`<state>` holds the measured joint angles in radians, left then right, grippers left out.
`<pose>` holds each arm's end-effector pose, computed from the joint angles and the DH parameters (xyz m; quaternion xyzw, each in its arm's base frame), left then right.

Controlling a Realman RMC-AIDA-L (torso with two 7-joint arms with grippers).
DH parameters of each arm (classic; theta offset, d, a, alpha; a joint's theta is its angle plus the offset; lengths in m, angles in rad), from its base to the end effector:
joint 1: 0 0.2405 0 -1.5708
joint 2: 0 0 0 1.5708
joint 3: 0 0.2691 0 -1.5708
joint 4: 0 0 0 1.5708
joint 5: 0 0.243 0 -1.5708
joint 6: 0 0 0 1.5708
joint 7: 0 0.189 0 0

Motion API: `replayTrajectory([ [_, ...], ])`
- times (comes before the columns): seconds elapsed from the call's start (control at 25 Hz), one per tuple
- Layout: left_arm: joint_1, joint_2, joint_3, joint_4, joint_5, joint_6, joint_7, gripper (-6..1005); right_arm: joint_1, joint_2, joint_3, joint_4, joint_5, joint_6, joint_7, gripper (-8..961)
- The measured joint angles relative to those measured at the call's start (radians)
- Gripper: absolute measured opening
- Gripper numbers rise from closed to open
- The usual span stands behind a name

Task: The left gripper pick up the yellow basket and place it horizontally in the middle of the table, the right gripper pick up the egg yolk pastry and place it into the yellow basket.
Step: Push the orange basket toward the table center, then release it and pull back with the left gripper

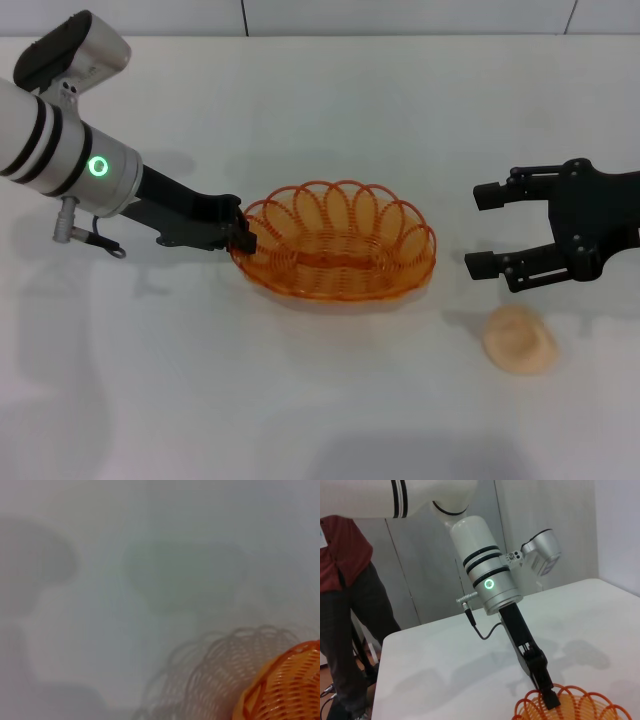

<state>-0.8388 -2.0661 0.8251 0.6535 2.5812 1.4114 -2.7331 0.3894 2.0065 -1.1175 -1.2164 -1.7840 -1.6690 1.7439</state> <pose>-0.2556 0.4297 -0.0760 -0.7548 -0.6481 0.0327 0.0958 0.1937 0.3577 0.0066 -0.9741 0.1214 0.1810 0.0603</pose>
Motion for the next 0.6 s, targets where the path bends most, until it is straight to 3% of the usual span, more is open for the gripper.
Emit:
replayTrajectory([
  [0.6, -0.002, 0.001, -0.002, 0.002, -0.020, 0.004, 0.003, 96, 0.002, 0.001, -0.002, -0.002, -0.001, 0.000, -0.001, 764],
])
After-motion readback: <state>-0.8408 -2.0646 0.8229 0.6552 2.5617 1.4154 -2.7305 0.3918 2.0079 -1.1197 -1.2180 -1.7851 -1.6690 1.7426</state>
